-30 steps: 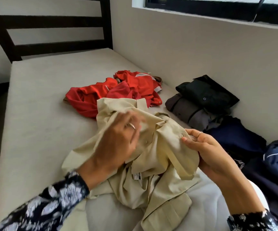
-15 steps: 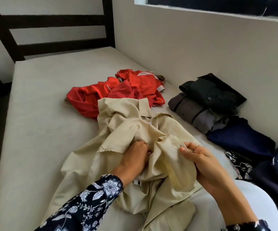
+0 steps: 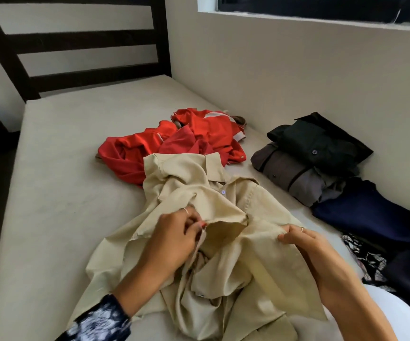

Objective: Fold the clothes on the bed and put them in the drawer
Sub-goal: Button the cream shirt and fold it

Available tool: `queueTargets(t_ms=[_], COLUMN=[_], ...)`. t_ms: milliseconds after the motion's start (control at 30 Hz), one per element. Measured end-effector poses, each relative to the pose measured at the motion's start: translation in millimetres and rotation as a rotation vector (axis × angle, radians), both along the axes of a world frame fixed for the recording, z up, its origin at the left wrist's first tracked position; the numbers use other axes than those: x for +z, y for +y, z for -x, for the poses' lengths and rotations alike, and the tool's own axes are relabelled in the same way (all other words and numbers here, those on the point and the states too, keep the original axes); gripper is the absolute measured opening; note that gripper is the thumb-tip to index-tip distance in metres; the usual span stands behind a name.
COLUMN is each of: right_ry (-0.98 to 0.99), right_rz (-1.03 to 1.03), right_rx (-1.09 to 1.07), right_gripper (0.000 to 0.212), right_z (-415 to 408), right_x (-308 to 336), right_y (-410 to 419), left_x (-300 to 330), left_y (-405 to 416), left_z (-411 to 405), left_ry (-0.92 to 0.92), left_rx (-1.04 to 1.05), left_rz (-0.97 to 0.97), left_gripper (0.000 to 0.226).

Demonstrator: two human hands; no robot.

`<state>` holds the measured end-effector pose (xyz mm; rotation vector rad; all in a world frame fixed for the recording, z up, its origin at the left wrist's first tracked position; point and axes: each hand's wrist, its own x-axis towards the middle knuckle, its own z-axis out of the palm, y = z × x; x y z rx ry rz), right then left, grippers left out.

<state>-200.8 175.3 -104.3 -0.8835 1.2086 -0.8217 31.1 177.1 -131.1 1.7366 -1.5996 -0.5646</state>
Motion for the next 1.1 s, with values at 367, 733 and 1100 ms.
queueTargets(t_ms=[367, 733, 1100], right_ry=[0.180, 0.522, 0.319], right_rz=[0.423, 0.733, 0.640], right_rx=[0.002, -0.251, -0.271], right_gripper=[0.013, 0.011, 0.010], right_z=[-43, -69, -73], right_x=[59, 37, 28], right_y=[50, 93, 94], left_x=[81, 62, 52], left_y=[66, 94, 93], left_z=[9, 37, 42], left_ry=[0.523, 0.676, 0.694], left_rx=[-0.192, -0.138, -0.091], left_rz=[0.016, 0.046, 0.088], left_gripper=[0.006, 0.017, 0.016])
